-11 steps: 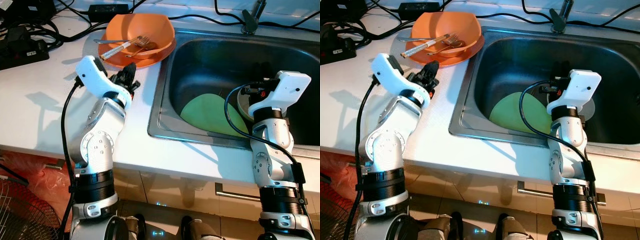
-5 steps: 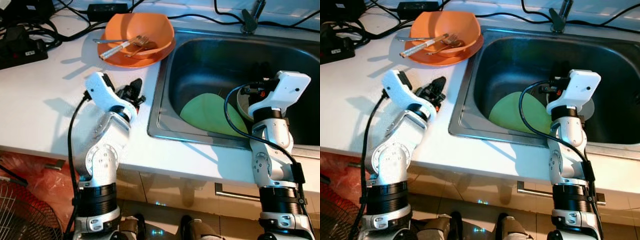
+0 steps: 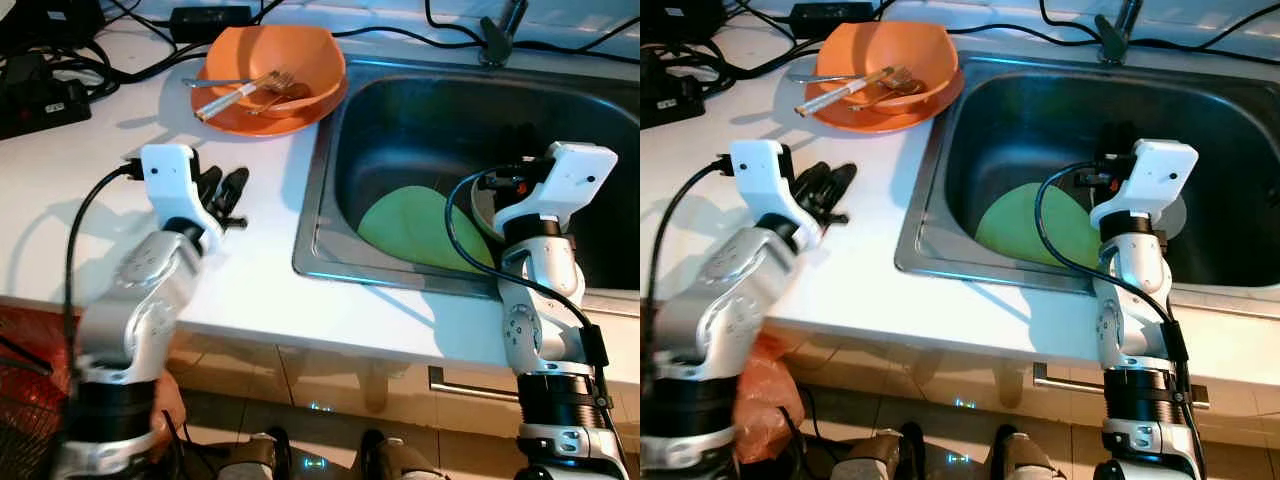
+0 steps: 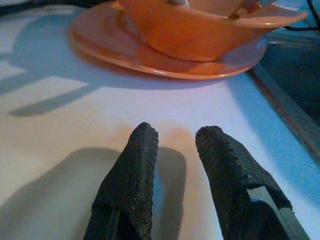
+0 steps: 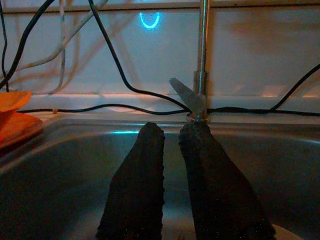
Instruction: Kitchen organization
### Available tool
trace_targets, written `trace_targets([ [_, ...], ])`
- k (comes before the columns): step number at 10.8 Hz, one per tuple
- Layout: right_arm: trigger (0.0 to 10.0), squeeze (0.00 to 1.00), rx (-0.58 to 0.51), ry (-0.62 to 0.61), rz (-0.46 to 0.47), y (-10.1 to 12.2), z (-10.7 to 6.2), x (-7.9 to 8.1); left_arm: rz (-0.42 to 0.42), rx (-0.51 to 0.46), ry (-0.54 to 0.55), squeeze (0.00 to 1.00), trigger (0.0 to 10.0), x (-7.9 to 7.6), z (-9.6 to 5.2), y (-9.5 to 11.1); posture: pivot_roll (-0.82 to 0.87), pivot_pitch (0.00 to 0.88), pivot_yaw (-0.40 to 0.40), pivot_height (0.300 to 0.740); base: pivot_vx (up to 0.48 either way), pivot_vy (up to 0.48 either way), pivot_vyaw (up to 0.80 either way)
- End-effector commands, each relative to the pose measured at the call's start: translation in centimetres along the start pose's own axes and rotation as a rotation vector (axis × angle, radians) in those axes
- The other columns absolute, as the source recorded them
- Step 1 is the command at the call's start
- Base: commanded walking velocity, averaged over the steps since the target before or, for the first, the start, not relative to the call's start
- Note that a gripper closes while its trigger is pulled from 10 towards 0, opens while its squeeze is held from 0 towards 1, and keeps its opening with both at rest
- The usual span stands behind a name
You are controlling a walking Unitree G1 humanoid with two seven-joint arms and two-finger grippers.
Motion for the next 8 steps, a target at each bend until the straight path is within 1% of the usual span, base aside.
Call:
trace_targets([
  [1, 10.0, 0.00, 0.038, 0.002, 0.013, -0.9, -0.5, 0.1, 0.028, -0.006, -0.021, 0.00, 10.0, 0.0, -0.4, -0.1, 0.06, 0.217, 0.040, 0.740, 0.000, 0.000, 0.00],
  [2, 10.0, 0.00, 0.038, 0.010, 0.012, -0.9, -0.4, 0.2, 0.045, -0.019, -0.065, 0.00, 10.0, 0.2, -0.7, 0.0, 0.05, 0.213, 0.034, 0.740, 0.000, 0.000, 0.00],
  [3, 10.0, 0.00, 0.037, 0.013, 0.012, -0.9, -0.5, 0.2, 0.081, -0.021, -0.087, 0.00, 10.0, 0.8, -0.9, 0.1, 0.05, 0.210, 0.039, 0.740, 0.000, 0.000, 0.00],
  [4, 10.0, 0.00, 0.038, 0.013, 0.013, -0.9, -0.6, 0.2, 0.083, -0.062, -0.032, 0.00, 10.0, 2.2, -0.9, 1.5, 0.05, 0.207, 0.042, 0.740, 0.000, 0.000, 0.00],
  [5, 10.0, 0.00, 0.043, 0.010, 0.016, -1.0, -0.7, 0.3, 0.125, -0.076, -0.033, 0.00, 10.0, 2.6, -1.0, 2.0, 0.05, 0.208, 0.038, 0.740, 0.000, 0.000, 0.00],
  [6, 10.0, 0.00, 0.047, 0.027, 0.017, -1.1, -0.8, 0.6, 0.216, -0.082, -0.032, 0.00, 10.0, 3.1, -1.1, 2.7, 0.06, 0.207, 0.045, 0.740, 0.000, 0.000, 0.00],
  [7, 10.0, 0.00, 0.047, 0.022, 0.025, -1.1, -0.8, 0.7, 0.399, -0.102, -0.026, 0.00, 10.0, 3.5, -1.1, 3.8, 0.06, 0.207, 0.049, 0.740, 0.000, 0.000, 0.00],
  [8, 10.0, 0.00, 0.049, 0.021, 0.031, -1.2, -0.9, 0.9, 0.541, -0.098, -0.037, 0.00, 10.0, 3.7, -1.2, 4.4, 0.07, 0.205, 0.058, 0.740, 0.000, 0.000, 0.00],
])
Point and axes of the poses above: a point about 5 cm out from each wrist's last joint towards the gripper, its own z axis pointing out of the wrist towards the gripper, its own y axis along the axis of the wrist's last joint, x = y × z, the point moved 1 cm from there along z, pointing out of the wrist towards the gripper, and after that the axes turned 12 degrees about -z, right-handed, at the moved point
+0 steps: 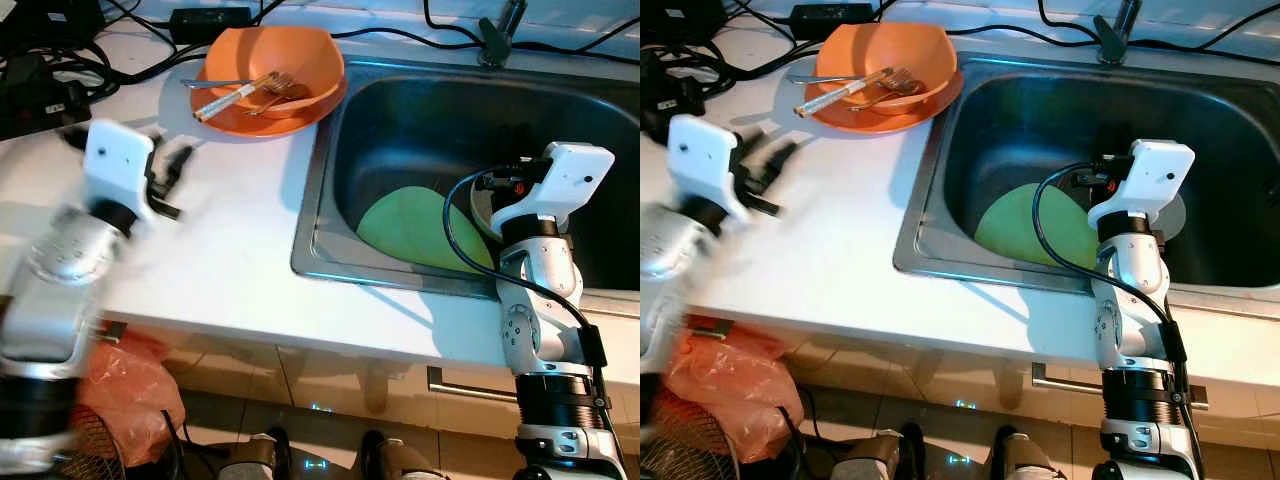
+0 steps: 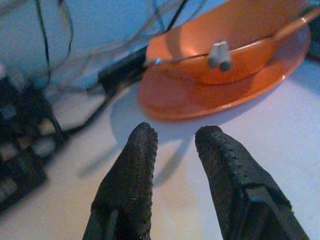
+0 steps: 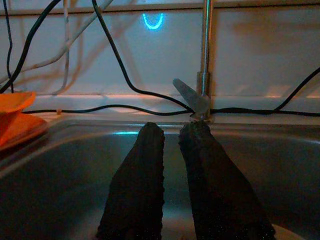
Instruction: Kitchen organization
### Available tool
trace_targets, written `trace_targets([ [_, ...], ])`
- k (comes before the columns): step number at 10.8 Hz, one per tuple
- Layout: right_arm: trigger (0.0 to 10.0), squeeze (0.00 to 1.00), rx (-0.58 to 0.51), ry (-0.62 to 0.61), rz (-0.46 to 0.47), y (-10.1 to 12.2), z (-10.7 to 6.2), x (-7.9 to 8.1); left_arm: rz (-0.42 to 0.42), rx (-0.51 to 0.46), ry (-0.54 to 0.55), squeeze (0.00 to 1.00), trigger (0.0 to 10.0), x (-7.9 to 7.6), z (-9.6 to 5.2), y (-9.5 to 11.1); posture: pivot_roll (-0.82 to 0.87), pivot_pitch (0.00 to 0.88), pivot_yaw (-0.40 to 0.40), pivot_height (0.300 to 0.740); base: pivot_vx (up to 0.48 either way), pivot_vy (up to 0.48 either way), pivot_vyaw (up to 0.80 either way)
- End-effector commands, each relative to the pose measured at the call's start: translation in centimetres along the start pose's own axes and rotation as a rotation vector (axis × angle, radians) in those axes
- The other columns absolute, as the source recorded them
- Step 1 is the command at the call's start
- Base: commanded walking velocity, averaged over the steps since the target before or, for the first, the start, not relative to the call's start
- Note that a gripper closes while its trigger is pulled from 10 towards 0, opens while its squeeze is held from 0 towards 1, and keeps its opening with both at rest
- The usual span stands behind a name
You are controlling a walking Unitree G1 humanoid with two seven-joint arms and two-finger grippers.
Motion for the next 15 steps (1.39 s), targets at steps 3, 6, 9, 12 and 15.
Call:
trace_targets([
  [3, 10.0, 0.00, 0.061, 0.013, 0.043, -1.4, -1.2, 1.3, 0.240, 0.024, -0.161, 0.00, 10.0, -0.7, 0.3, 0.9, 0.08, 0.201, 0.087, 0.740, 0.000, 0.000, 0.00],
  [6, 10.0, 0.00, 0.068, 0.009, 0.054, -1.6, -1.4, 1.6, 0.450, 0.033, -0.325, 0.00, 10.0, -1.4, 0.3, 0.9, 0.08, 0.196, 0.099, 0.740, 0.000, 0.000, 0.00],
  [9, 10.0, 0.00, 0.077, 0.013, 0.054, -1.7, -1.6, 1.7, 0.456, 0.075, -0.346, 1.00, 10.0, -1.1, 0.6, -0.7, 0.08, 0.202, 0.094, 0.740, 0.000, 0.000, 0.00],
  [12, 10.0, 0.00, 0.080, 0.015, 0.047, -1.7, -1.4, 1.5, 0.527, 0.088, -0.364, 1.00, 10.0, -0.7, 0.5, -1.5, 0.08, 0.214, 0.087, 0.740, 0.000, 0.000, 0.00],
  [15, 10.0, 0.00, 0.082, 0.012, 0.039, -1.7, -1.4, 1.3, 0.586, 0.098, -0.345, 1.00, 10.0, 0.0, 0.9, -2.2, 0.07, 0.220, 0.083, 0.740, 0.000, 0.000, 0.00],
])
Point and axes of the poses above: a point about 5 cm out from each wrist's last joint towards the gripper, its own z axis pointing out of the wrist towards the gripper, its own y axis along the axis of the wrist's last joint, x = y × z, the point moved 1 cm from there along z, pointing out of the wrist towards the gripper, and after that the axes turned 12 degrees about -z, right-handed, at the moved point
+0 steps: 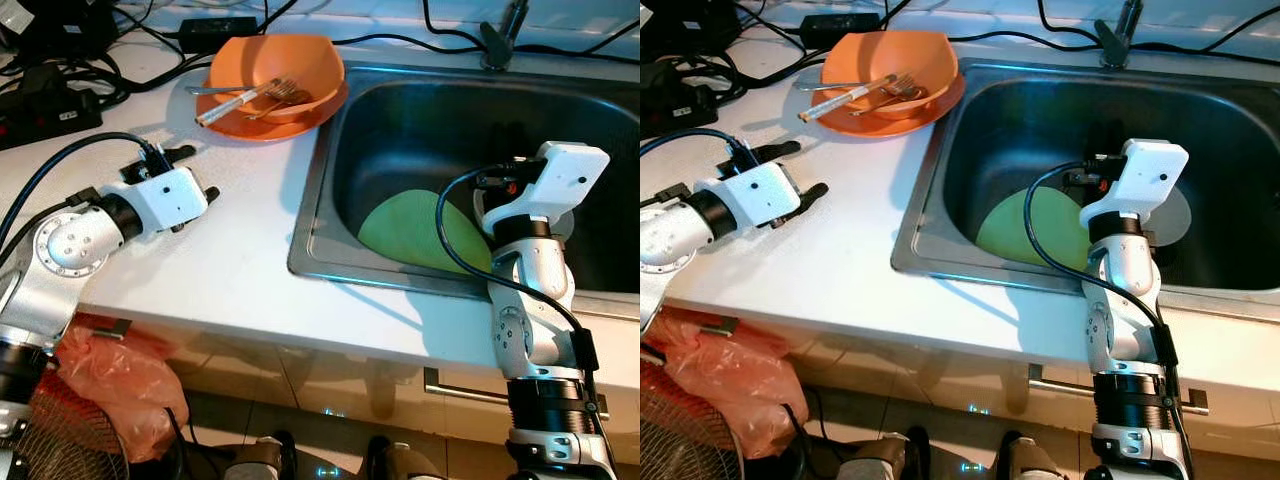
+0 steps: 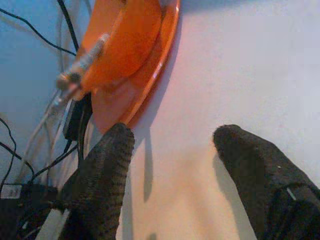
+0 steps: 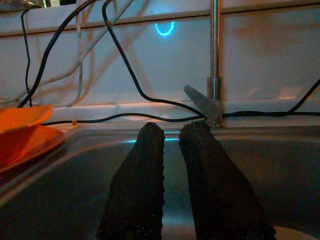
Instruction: Kitchen organization
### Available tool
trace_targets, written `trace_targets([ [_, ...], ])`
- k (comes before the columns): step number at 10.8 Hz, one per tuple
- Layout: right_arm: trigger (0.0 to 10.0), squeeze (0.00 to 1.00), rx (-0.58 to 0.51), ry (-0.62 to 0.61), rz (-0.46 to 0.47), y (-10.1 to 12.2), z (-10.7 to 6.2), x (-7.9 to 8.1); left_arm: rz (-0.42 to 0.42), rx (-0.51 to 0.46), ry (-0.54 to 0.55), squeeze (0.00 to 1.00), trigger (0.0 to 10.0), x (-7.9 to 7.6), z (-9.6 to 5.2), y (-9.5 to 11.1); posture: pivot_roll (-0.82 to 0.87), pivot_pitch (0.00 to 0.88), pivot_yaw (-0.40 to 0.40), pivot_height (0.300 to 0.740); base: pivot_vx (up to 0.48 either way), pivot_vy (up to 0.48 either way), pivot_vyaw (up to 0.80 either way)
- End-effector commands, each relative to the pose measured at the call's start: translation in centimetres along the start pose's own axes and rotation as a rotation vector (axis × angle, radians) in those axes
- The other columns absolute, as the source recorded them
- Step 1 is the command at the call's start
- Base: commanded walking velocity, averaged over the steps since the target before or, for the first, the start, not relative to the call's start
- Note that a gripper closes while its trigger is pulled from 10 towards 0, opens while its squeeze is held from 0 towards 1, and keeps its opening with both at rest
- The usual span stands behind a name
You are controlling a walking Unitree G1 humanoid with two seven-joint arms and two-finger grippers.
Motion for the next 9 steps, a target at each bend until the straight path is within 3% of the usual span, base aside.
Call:
trace_targets([
  [1, 10.0, 0.00, 0.098, 0.003, 0.007, -2.2, -1.1, 0.2, 0.064, 0.022, -0.007, 1.00, 10.0, 0.0, 0.2, -0.4, 0.06, 0.221, 0.078, 0.740, 0.000, 0.000, 0.00],
  [9, 10.0, 0.00, 0.104, 0.005, 0.004, -2.2, -1.3, 0.3, 0.107, 0.020, -0.017, 1.00, 10.0, -0.3, 2.6, -1.2, 0.05, 0.223, 0.081, 0.740, 0.000, 0.000, 0.00],
])
Point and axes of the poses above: a point about 5 cm out from each wrist's last joint towards the gripper, its own z axis pointing out of the wrist towards the gripper, its own y axis along the axis of the wrist's last joint, x = y × z, the point moved 1 cm from there along z, pointing out of the wrist towards the gripper, and after that the axes turned 12 degrees about -z, right-handed, at the moved point
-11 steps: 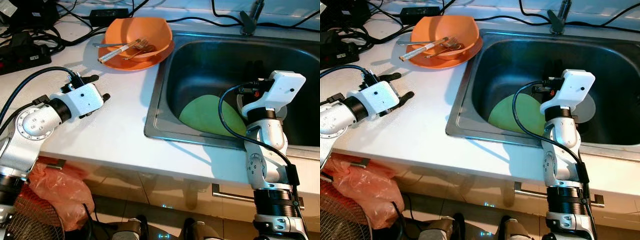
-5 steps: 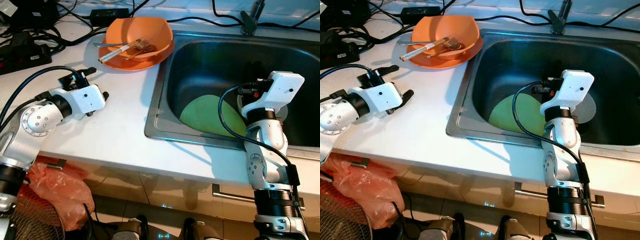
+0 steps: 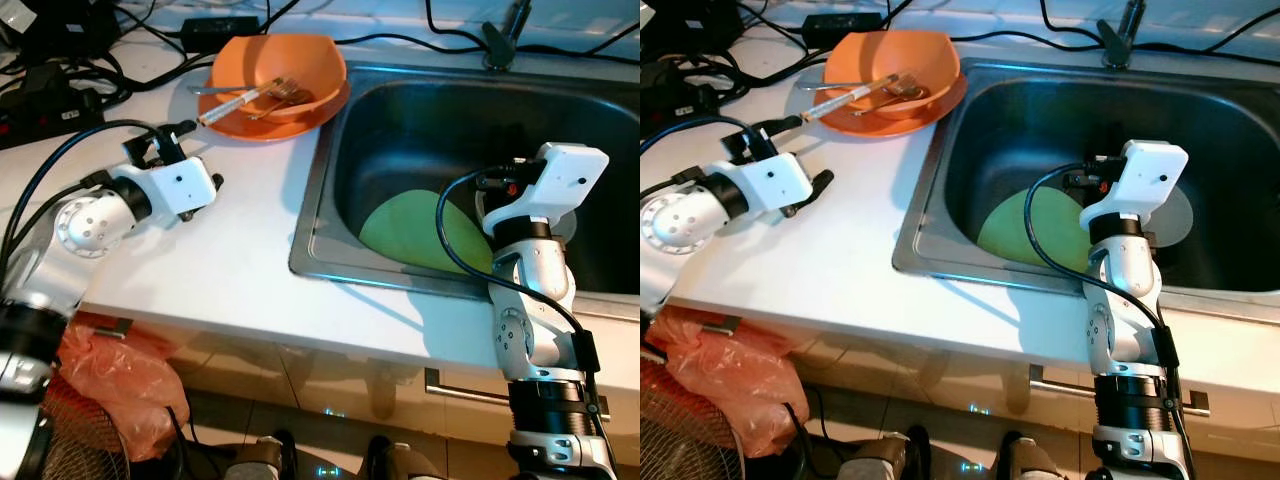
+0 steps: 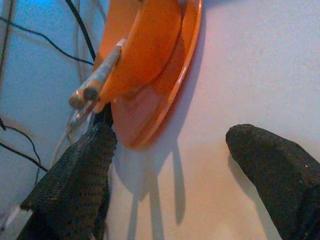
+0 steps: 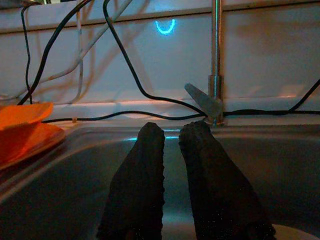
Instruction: Kitchen organization
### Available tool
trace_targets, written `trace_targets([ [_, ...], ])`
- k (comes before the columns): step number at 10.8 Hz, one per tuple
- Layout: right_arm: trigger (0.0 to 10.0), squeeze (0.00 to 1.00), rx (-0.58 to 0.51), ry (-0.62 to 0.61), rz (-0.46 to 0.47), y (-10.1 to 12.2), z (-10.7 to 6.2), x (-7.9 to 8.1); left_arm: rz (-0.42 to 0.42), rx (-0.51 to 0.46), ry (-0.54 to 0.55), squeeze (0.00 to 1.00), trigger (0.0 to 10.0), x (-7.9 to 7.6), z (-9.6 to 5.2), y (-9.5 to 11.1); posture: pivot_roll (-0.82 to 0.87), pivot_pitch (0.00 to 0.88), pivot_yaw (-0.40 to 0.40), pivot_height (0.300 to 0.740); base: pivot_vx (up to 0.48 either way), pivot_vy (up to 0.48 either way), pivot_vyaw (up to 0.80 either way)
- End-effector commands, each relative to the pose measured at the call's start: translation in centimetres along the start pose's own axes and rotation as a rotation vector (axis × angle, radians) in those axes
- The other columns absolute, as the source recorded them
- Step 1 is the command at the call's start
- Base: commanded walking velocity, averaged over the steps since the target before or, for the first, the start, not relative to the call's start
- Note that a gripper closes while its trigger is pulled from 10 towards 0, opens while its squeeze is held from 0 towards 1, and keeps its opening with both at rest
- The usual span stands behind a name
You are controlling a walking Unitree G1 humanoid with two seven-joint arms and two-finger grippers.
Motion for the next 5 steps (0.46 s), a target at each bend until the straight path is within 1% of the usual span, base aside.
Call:
trace_targets([
  [1, 10.0, 0.00, 0.096, 0.006, 0.013, -2.1, -1.1, 0.3, 0.034, 0.070, -0.078, 0.00, 10.0, -2.0, 0.2, -1.5, 0.04, 0.222, 0.079, 0.740, 0.000, 0.000, 0.00],
  [3, 10.0, 0.00, 0.097, 0.009, 0.010, -2.1, -1.2, 0.3, 0.027, 0.073, -0.103, 0.00, 10.0, -3.0, 1.1, -1.6, 0.03, 0.221, 0.076, 0.740, 0.000, 0.000, 0.00],
  [5, 10.0, 0.00, 0.098, 0.013, 0.003, -2.0, -1.2, 0.2, 0.060, 0.088, -0.129, 0.00, 10.0, -3.7, 1.9, -1.8, 0.01, 0.222, 0.069, 0.740, 0.000, 0.000, 0.00],
])
Point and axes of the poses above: a point about 5 cm out from each wrist's last joint towards the gripper, its own z axis pointing out of the wrist towards the gripper, its own y axis along the axis of the wrist's last joint, x = y × z, the point moved 1 cm from there along z, pointing out of the wrist towards the gripper, and after that the axes turned 12 degrees about -z, right-handed, at the moved point
